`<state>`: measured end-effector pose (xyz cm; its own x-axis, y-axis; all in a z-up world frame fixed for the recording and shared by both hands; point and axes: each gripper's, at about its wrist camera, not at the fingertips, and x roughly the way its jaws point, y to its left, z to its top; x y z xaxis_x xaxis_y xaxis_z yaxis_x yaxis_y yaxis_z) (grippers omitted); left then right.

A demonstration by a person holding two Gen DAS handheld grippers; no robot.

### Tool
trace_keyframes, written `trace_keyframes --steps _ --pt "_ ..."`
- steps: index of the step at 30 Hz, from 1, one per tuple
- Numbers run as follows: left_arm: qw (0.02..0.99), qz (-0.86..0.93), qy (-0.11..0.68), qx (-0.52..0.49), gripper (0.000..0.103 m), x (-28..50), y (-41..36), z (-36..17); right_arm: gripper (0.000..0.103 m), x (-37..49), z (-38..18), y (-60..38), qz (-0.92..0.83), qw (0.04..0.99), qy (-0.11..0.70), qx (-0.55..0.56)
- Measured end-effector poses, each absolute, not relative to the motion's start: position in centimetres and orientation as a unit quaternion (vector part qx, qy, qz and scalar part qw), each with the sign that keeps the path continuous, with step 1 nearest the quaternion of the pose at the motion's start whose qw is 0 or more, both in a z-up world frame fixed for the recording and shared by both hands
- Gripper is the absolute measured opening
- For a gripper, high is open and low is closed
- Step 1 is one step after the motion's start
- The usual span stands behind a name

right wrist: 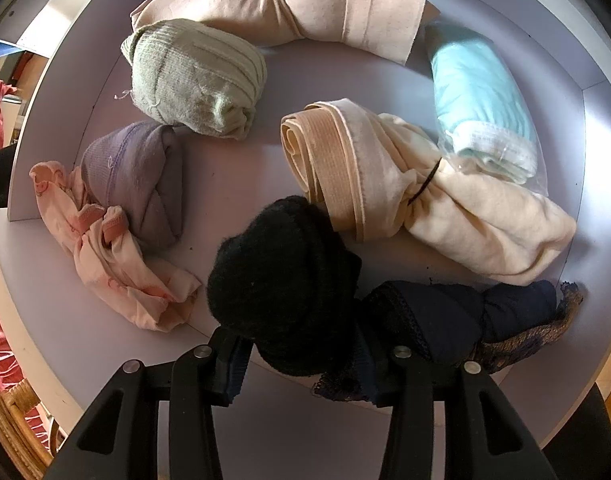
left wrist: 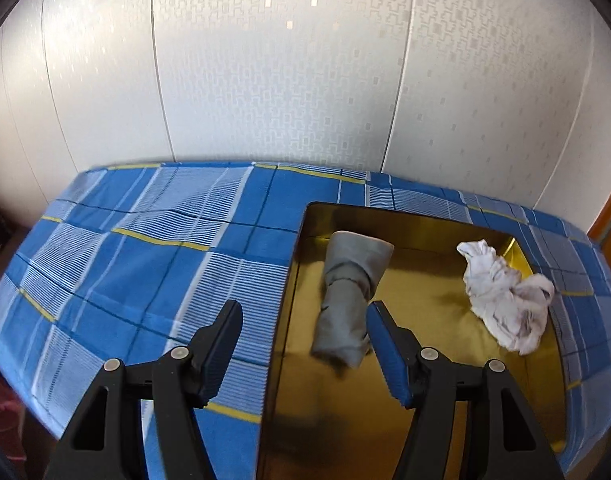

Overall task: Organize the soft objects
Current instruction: 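Move the left tool back into the compartment to the lavender beanie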

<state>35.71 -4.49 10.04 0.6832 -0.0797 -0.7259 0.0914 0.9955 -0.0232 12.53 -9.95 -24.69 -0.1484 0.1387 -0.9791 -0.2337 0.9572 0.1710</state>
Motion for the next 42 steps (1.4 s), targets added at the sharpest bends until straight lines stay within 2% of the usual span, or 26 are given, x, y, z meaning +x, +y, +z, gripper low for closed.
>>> trace_keyframes --steps 8,14,19,21,30,42 --pt "0.933 -0.055 0.346 0.079 0.070 28.0 -3.5 11.7 0.048 11.8 -24.9 -8.9 0.148 0.653 0.740 -0.067" --pt "0.934 -0.044 0.346 0.080 0.072 22.4 -1.4 10.7 0.047 11.4 -25.0 -8.2 0.148 0.653 0.739 -0.076" --pt "0.936 -0.037 0.340 0.088 0.088 17.2 0.5 7.8 0.046 11.1 -25.0 -8.0 0.145 0.656 0.738 -0.067" --pt "0.931 -0.039 0.351 0.090 0.090 15.9 1.2 6.0 0.045 11.1 -25.0 -8.2 0.144 0.657 0.737 -0.067" --pt "0.859 -0.079 0.505 0.044 0.090 13.5 2.5 -6.0 0.043 11.1 -25.1 -9.1 0.133 0.658 0.740 -0.039" --pt "0.750 -0.098 0.651 0.057 0.090 14.5 0.7 -15.3 0.041 10.6 -25.1 -11.9 0.129 0.657 0.743 -0.005"
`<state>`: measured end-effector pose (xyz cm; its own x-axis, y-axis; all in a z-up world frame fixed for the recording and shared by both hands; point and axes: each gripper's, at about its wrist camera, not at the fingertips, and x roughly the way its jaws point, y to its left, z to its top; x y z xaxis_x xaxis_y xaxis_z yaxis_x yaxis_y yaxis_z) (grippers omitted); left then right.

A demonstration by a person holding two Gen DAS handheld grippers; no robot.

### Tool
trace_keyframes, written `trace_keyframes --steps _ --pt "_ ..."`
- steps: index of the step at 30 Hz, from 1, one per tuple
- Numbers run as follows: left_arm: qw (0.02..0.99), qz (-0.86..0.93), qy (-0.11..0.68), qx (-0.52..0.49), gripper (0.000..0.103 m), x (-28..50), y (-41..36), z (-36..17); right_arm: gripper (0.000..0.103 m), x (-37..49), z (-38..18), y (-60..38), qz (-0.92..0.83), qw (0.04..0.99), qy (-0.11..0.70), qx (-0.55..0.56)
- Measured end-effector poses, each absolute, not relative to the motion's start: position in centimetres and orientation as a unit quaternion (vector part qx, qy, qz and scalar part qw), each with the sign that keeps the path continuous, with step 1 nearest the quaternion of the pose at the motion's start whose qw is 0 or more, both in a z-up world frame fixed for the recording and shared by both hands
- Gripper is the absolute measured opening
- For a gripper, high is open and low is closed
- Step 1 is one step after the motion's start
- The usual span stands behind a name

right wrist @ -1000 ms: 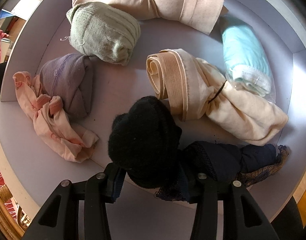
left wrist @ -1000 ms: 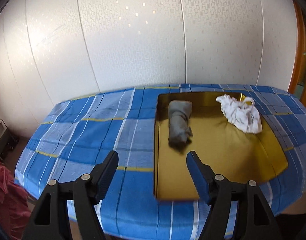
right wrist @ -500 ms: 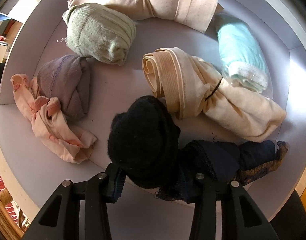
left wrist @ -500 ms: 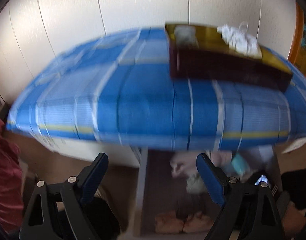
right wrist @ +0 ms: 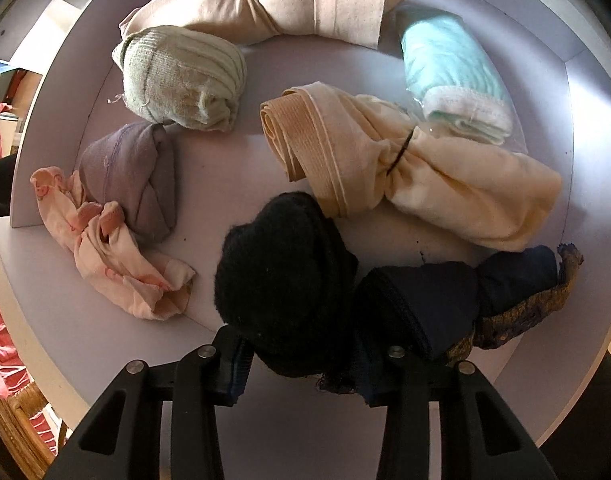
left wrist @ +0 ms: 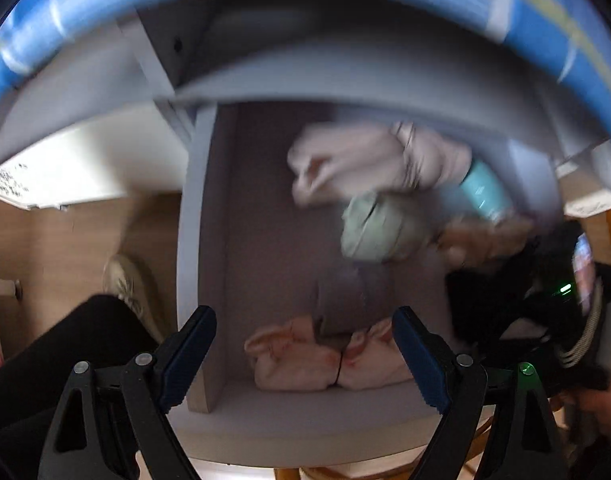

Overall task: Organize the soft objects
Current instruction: 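Move the left tool back into the compartment to the lavender beanie, then grasp and lift the black beanie with the right tool while the left tool grasps the lavender beanie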

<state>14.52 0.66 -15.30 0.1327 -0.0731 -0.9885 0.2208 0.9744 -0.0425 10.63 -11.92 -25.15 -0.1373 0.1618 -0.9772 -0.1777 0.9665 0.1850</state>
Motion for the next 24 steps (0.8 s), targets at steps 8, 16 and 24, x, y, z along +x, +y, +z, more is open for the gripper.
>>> trace_keyframes --steps 8,16,24 --pt "0.717 -0.086 0.688 0.063 0.091 14.3 0.3 -18.2 0.041 10.2 -25.3 -12.2 0.127 0.656 0.744 0.000" --pt "0.690 -0.119 0.714 0.008 0.096 15.0 -1.7 -20.7 0.041 10.6 -25.3 -12.2 0.124 0.655 0.745 0.005" --pt "0.668 -0.120 0.734 0.023 0.099 15.5 -4.2 -23.8 0.041 10.8 -25.3 -12.6 0.124 0.655 0.745 0.010"
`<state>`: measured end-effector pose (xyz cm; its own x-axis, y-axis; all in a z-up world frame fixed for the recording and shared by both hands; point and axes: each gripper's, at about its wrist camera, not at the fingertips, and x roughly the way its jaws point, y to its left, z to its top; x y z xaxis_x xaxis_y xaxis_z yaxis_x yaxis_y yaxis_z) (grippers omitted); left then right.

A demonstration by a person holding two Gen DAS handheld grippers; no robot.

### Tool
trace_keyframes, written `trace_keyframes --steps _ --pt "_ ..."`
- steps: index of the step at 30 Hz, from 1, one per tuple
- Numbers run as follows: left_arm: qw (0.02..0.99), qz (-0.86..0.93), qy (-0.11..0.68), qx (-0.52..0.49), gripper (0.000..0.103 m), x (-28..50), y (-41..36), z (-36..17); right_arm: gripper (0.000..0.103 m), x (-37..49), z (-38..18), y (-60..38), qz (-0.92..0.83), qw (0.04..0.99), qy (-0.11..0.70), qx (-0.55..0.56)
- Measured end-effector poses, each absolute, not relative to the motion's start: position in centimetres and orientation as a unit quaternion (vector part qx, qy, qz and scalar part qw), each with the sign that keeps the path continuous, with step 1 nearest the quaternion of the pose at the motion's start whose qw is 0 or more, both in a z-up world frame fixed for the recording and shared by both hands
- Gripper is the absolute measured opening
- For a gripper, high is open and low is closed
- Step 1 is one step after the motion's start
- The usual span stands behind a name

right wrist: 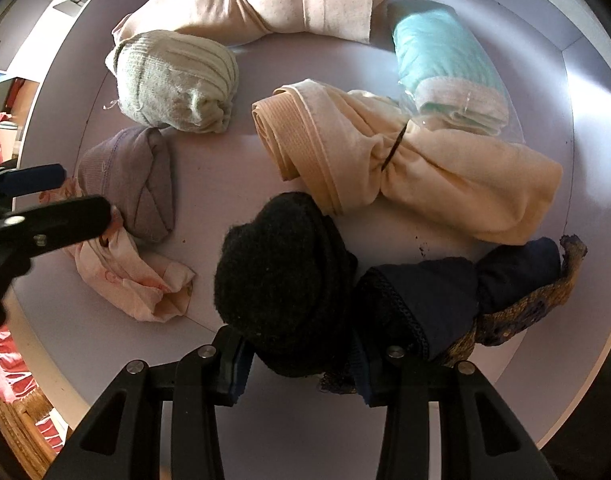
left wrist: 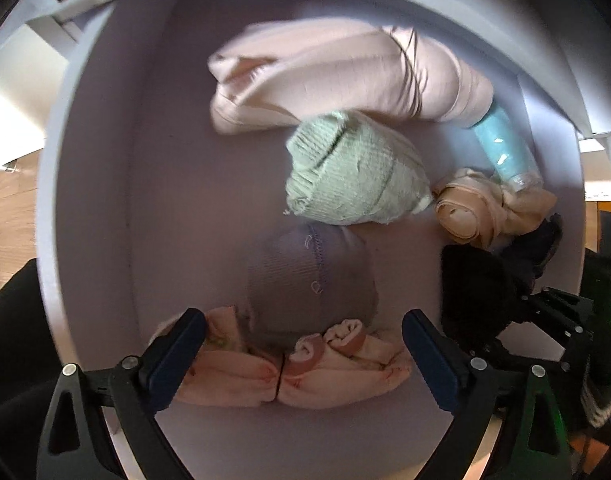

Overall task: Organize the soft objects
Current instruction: 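Grasp and lift the black beanie with the right tool while the left tool grasps the lavender beanie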

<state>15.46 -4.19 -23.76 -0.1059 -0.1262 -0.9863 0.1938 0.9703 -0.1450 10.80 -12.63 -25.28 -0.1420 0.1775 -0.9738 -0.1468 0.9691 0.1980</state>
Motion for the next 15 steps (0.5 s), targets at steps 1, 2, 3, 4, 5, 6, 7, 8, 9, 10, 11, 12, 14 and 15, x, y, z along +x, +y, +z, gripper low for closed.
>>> trace_keyframes --steps 1,2,3,4,5,6,7,8,9,10,11,12,14,15 --pt "0.667 -0.120 0.735 0.027 0.099 15.3 -4.4 -24.3 0.041 10.8 -25.3 -12.6 0.124 0.655 0.745 0.008" --pt "0.665 -0.121 0.736 0.032 0.099 15.3 -4.6 -24.7 0.041 10.8 -25.2 -12.6 0.124 0.656 0.744 0.005" --pt "0.665 -0.121 0.736 0.038 0.099 15.3 -5.0 -25.1 0.041 10.8 -25.2 -12.5 0.124 0.657 0.744 0.002" --pt "0.664 -0.121 0.736 0.045 0.099 15.7 -5.4 -25.5 0.041 10.7 -25.1 -12.4 0.124 0.658 0.743 0.000" --pt "0.665 -0.118 0.736 0.055 0.099 15.7 -5.7 -25.9 0.041 10.6 -25.0 -12.3 0.124 0.661 0.740 -0.004" --pt "0.665 -0.117 0.735 0.059 0.097 15.7 -5.9 -26.1 0.040 10.6 -24.8 -12.2 0.124 0.666 0.735 -0.008" --pt "0.665 -0.116 0.735 0.063 0.092 15.7 -6.1 -26.3 0.040 10.4 -24.8 -12.1 0.125 0.669 0.733 -0.010" --pt "0.664 -0.117 0.735 0.065 0.088 15.7 -6.2 -26.4 0.039 10.3 -24.7 -12.0 0.126 0.670 0.732 -0.011" --pt "0.663 -0.121 0.736 0.062 0.086 15.8 -6.4 -26.6 0.038 10.2 -24.5 -12.0 0.127 0.670 0.731 -0.011" --pt "0.662 -0.127 0.737 0.057 0.079 15.9 -6.4 -26.7 0.038 10.1 -24.2 -11.9 0.127 0.673 0.729 -0.009" --pt "0.659 -0.133 0.739 0.049 0.074 16.0 -6.6 -26.9 0.038 10.2 -23.9 -11.9 0.128 0.677 0.725 -0.005" --pt "0.658 -0.135 0.739 0.046 0.074 16.1 -6.7 -27.0 0.038 10.2 -23.5 -11.9 0.130 0.682 0.720 0.000" --pt "0.660 -0.138 0.737 0.048 0.073 16.2 -6.9 -27.2 0.038 10.4 -22.7 -12.0 0.132 0.690 0.712 0.005" --pt "0.661 -0.139 0.736 0.049 0.072 16.2 -7.0 -27.2 0.038 10.4 -22.3 -12.0 0.132 0.692 0.709 0.008"
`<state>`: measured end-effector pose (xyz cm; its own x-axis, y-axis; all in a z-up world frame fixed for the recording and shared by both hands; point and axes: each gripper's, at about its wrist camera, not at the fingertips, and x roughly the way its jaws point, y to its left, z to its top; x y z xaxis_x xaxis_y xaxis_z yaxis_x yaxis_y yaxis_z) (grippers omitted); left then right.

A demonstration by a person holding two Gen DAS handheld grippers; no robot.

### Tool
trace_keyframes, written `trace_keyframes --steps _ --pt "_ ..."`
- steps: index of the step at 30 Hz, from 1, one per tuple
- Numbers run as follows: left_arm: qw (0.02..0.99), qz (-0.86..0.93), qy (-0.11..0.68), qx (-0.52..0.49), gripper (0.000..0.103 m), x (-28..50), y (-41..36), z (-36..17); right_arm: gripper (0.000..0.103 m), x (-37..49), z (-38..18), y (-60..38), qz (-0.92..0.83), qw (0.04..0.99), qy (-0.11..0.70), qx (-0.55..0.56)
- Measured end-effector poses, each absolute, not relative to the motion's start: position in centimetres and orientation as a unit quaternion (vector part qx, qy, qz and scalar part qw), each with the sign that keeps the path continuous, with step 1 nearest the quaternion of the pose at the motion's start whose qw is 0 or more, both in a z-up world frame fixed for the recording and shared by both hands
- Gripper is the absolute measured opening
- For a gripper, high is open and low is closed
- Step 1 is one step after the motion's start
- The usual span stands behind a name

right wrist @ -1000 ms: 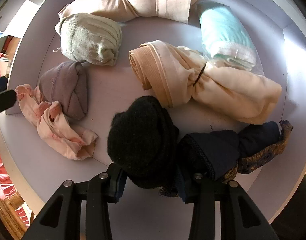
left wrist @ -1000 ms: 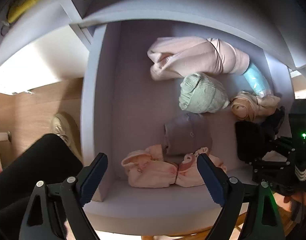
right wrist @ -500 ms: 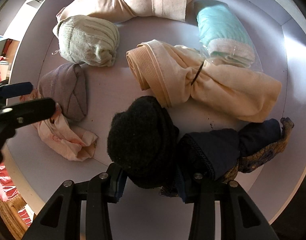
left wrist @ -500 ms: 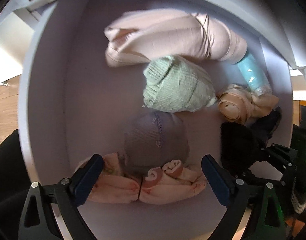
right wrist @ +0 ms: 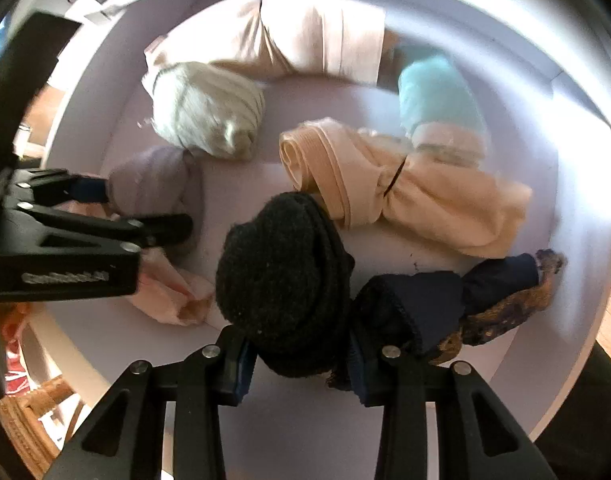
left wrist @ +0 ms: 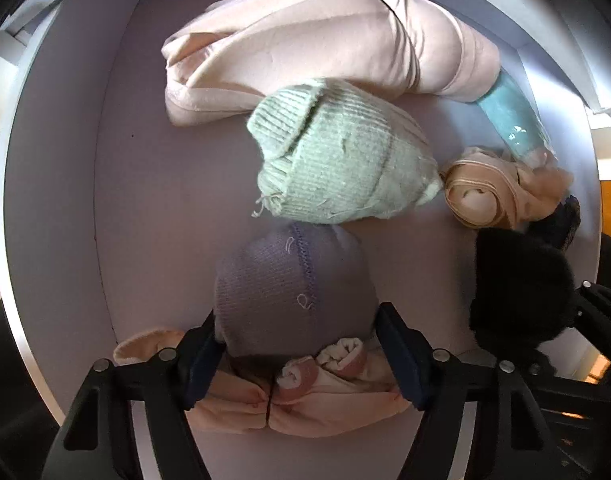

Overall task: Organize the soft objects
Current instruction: 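Grasp and lift the black beanie with the right tool while the left tool grasps the lavender beanie, then lower the black beanie into the gold tin and open the right tool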

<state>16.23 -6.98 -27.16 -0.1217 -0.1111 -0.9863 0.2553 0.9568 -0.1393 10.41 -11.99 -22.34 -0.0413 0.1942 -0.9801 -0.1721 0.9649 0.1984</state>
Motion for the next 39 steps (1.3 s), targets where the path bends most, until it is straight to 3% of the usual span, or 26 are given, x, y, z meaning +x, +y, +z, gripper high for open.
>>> trace_keyframes --steps 14,22,39 --pt "0.678 -0.102 0.727 0.033 0.069 17.2 -6.1 -27.0 0.038 10.1 -16.4 -16.4 0.107 0.724 0.673 0.106" --pt "0.678 -0.098 0.728 0.026 0.069 16.5 -4.3 -25.3 0.038 9.5 -9.5 -20.2 0.109 0.749 0.630 0.176" --pt "0.685 -0.080 0.724 0.010 0.069 16.4 -2.7 -24.7 0.038 10.1 4.9 -24.5 0.130 0.808 0.535 0.209"
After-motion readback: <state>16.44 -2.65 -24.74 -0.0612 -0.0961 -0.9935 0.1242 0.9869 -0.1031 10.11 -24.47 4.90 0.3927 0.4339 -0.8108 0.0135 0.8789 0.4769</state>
